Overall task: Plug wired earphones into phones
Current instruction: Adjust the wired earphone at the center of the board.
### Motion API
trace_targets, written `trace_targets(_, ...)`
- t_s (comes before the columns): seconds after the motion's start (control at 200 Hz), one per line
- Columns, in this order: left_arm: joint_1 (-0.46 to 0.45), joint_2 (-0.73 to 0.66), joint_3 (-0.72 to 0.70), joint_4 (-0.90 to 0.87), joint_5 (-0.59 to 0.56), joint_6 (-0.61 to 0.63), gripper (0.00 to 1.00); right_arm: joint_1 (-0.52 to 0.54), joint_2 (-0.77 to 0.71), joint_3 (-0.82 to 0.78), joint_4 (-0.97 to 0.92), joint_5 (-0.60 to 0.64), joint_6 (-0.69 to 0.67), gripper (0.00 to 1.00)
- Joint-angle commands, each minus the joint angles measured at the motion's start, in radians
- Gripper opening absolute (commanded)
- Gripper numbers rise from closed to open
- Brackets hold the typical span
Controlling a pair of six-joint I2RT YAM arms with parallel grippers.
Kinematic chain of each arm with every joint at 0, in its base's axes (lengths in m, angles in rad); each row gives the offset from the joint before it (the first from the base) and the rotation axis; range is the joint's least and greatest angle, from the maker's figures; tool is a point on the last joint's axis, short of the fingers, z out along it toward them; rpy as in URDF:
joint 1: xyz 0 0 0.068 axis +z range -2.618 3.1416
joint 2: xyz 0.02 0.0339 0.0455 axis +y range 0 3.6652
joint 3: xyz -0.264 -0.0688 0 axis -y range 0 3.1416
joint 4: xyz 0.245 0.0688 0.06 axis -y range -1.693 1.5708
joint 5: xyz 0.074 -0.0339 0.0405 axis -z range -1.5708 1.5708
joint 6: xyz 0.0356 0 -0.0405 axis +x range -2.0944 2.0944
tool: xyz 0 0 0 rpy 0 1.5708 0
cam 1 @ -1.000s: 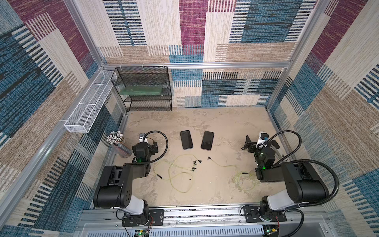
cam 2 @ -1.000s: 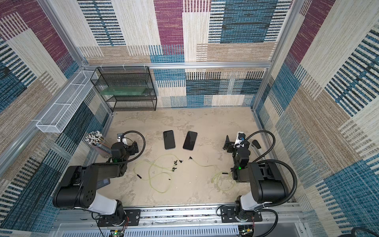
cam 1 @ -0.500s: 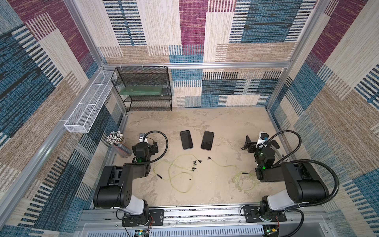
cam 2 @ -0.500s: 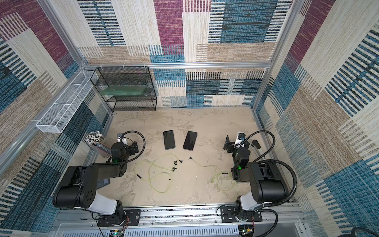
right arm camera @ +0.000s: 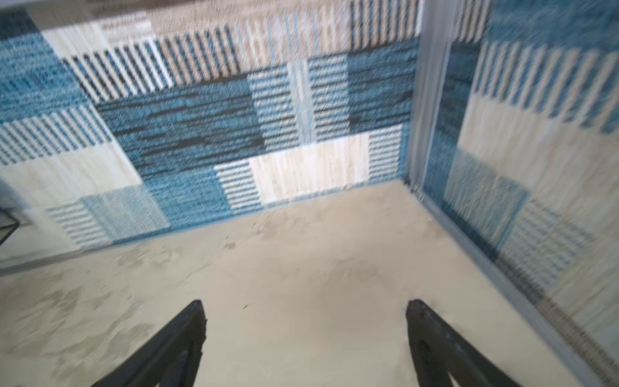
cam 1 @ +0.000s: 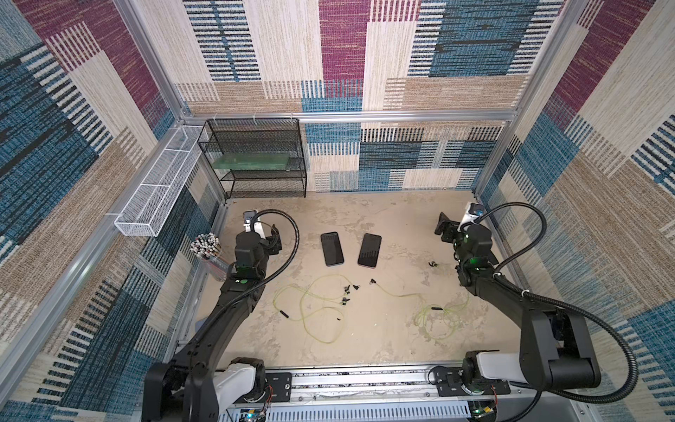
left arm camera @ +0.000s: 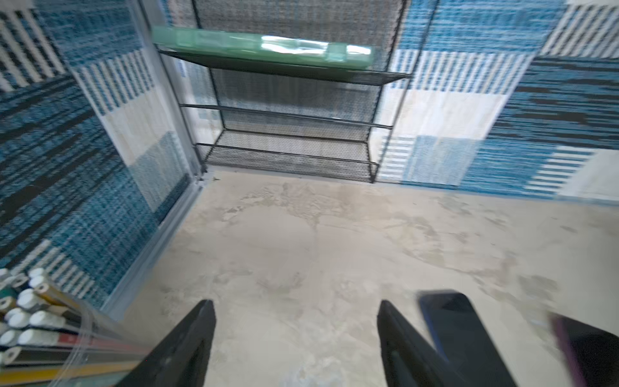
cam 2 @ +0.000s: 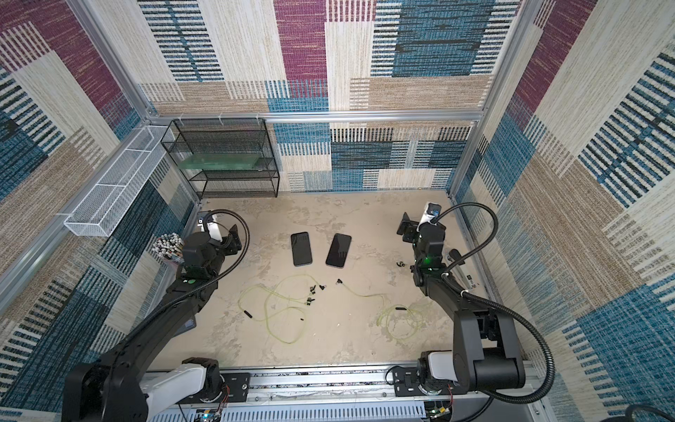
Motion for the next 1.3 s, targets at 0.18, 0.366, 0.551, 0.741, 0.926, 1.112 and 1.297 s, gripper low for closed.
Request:
trace_targets(0.18,-0.141,0.185,0.107,-0.479,0.351,-0.121,0.55,0.386,-0.004,0.165,-0.848,-0.065,0.268,0.96)
trace_targets(0.366,-0.178,0.419,0.207,-0.386,0.549,-0.032,0.62,0.477,-0.02,0.12,-0.838,-0.099,0.371,0.81)
trace_targets(0.551,-0.295,0.537,0.346,-0.579,0.488,0.216,0.61,0.473,-0.032,0.118,-0.869,-0.077,0.367,0.81)
trace_targets(0.741,-0.402,0.647,0.422,-0.611,0.421,0.333,0.6,0.454,-0.022,0.127,-0.873,-0.095,0.345,0.81)
trace_targets(0.926,-0.46,0.74,0.559,-0.69,0.354,0.431,0.58,0.443,-0.023,0.108,-0.876,-0.108,0.329,0.77)
trace_targets(1.112,-0.459,0.827,0.594,-0.688,0.367,0.441,0.49,0.382,-0.111,0.033,-0.842,-0.146,0.327,0.7)
trace_targets(1.297,-0.455,0.872,0.622,-0.701,0.32,0.374,0.44,0.313,-0.203,-0.017,-0.836,-0.177,0.308,0.65)
